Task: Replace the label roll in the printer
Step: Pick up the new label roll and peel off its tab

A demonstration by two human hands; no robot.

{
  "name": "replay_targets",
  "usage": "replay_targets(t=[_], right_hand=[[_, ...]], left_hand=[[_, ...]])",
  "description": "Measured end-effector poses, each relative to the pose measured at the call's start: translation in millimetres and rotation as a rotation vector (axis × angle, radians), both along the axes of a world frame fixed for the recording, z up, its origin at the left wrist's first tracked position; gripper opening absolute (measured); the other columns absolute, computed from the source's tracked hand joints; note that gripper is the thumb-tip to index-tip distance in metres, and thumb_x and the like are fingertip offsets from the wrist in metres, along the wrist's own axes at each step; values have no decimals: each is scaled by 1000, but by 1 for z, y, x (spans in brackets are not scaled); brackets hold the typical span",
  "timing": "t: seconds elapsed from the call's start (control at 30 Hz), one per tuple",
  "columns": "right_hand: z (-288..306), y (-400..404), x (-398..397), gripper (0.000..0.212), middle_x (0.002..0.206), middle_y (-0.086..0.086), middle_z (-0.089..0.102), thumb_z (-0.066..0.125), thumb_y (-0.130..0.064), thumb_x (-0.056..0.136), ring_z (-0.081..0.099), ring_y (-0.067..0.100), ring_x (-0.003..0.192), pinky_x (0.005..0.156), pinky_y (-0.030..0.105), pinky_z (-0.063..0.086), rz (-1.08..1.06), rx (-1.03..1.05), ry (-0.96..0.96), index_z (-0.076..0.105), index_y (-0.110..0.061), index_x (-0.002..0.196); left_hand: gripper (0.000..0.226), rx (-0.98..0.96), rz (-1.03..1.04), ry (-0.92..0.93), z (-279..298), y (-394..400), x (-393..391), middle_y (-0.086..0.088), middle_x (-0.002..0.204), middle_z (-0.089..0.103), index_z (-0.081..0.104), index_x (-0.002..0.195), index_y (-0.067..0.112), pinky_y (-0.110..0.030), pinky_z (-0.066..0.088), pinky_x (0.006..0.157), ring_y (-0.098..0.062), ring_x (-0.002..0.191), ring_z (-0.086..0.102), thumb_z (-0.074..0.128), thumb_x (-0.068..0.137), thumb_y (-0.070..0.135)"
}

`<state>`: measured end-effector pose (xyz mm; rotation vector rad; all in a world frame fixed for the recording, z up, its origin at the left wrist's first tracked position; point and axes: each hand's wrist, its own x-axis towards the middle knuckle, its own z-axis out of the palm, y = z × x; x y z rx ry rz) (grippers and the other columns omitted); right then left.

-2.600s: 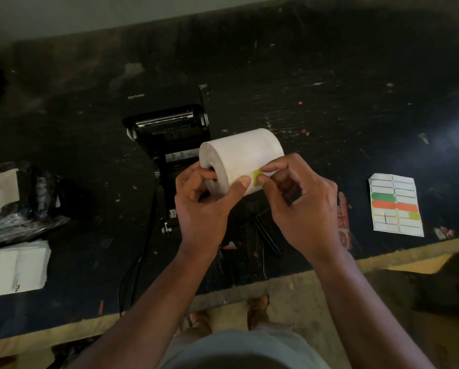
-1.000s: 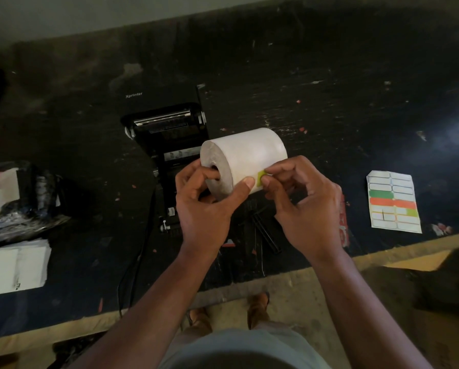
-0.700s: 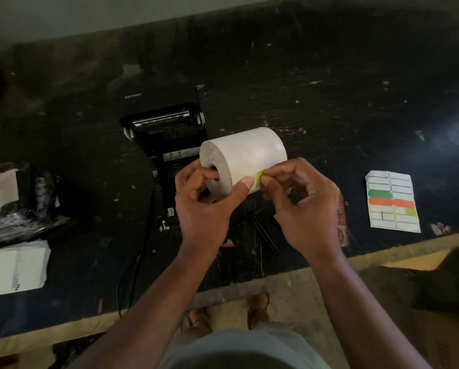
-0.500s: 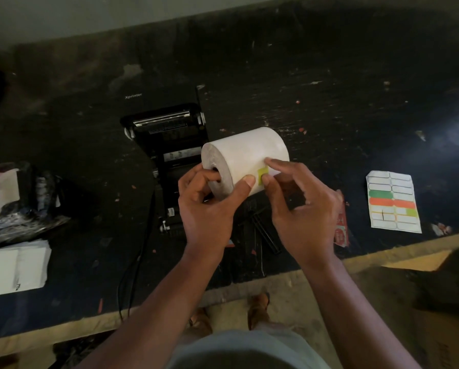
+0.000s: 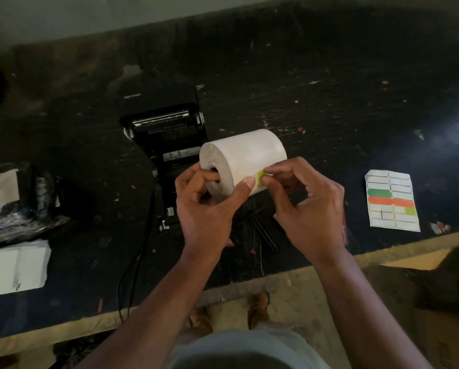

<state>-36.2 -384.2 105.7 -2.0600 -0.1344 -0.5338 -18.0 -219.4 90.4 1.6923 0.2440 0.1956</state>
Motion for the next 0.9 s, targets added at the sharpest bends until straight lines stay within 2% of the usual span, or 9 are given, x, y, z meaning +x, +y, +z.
replay_targets(t=[0.13, 0.23, 0.33, 0.5, 0.6, 0.7, 0.77, 0.83, 0.9], right_hand=[[-2, -8, 3, 7, 95, -1, 76, 78, -6, 96, 74, 8, 86, 74, 27, 62, 65, -31, 5, 75, -5, 102], [-5, -12, 4, 6, 93, -3, 76, 79, -9, 96, 74, 8, 85, 72, 29, 62, 76, -46, -4, 76, -7, 100], [-6, -14, 5, 6, 92, -3, 77, 80, -8, 95, 74, 7, 84, 72, 27, 62, 77, -48, -12, 76, -7, 99], [-6, -13, 4, 6, 91, -2, 77, 81, -4, 93, 74, 5, 83, 74, 19, 60, 79, -6, -2, 77, -5, 98], [-5, -10, 2, 7, 93, -1, 77, 80, -2, 93, 72, 3, 84, 77, 12, 55, 59, 8, -23, 76, -2, 99], [-4, -5, 1, 12, 94, 2, 76, 79, -1, 93, 73, 4, 87, 79, 11, 55, 17, 31, -41, 73, 1, 103], [-3, -3, 1, 13, 95, 3, 76, 79, -1, 94, 73, 4, 87, 79, 11, 55, 2, 27, -43, 73, 2, 105], [-2, -3, 1, 12, 95, 2, 77, 78, -2, 94, 73, 4, 87, 79, 11, 54, 3, 14, -30, 74, 1, 105], [-1, -3, 1, 12, 96, 2, 77, 78, -3, 95, 73, 4, 88, 79, 10, 54, 5, 6, -15, 74, 0, 106]], left_hand=[[41, 36, -21, -22, 0, 3, 0, 2, 139, 53, 68, 95, 18, -27, 64, 86, -19, 131, 60, 90, 67, 38], [37, 37, -42, -45, -2, 5, 1, 2, 137, 53, 67, 92, 21, -25, 63, 86, -18, 131, 60, 93, 69, 32], [37, 40, -51, -47, -4, 6, 2, 1, 137, 53, 69, 92, 18, -17, 60, 84, -15, 131, 59, 93, 68, 32], [40, 50, -54, -39, -6, 7, 3, 2, 137, 53, 70, 95, 10, -15, 58, 84, -14, 131, 59, 94, 69, 28], [41, 43, -50, -24, -3, 5, 3, 2, 139, 54, 69, 96, 13, -23, 63, 84, -15, 129, 60, 93, 69, 32], [45, 17, -20, 10, 1, 1, 2, 1, 139, 55, 70, 97, 12, -39, 65, 89, -16, 124, 64, 91, 67, 38], [42, -7, -8, 29, 1, 0, 3, 2, 138, 55, 71, 97, 13, -43, 65, 89, -15, 124, 64, 92, 69, 35], [36, -18, -4, 23, 1, -1, 2, 2, 139, 55, 70, 95, 17, -39, 65, 89, -15, 125, 64, 92, 70, 32], [34, -8, -12, -3, 2, -1, 2, 2, 140, 54, 69, 93, 20, -30, 65, 87, -15, 126, 63, 92, 70, 33]])
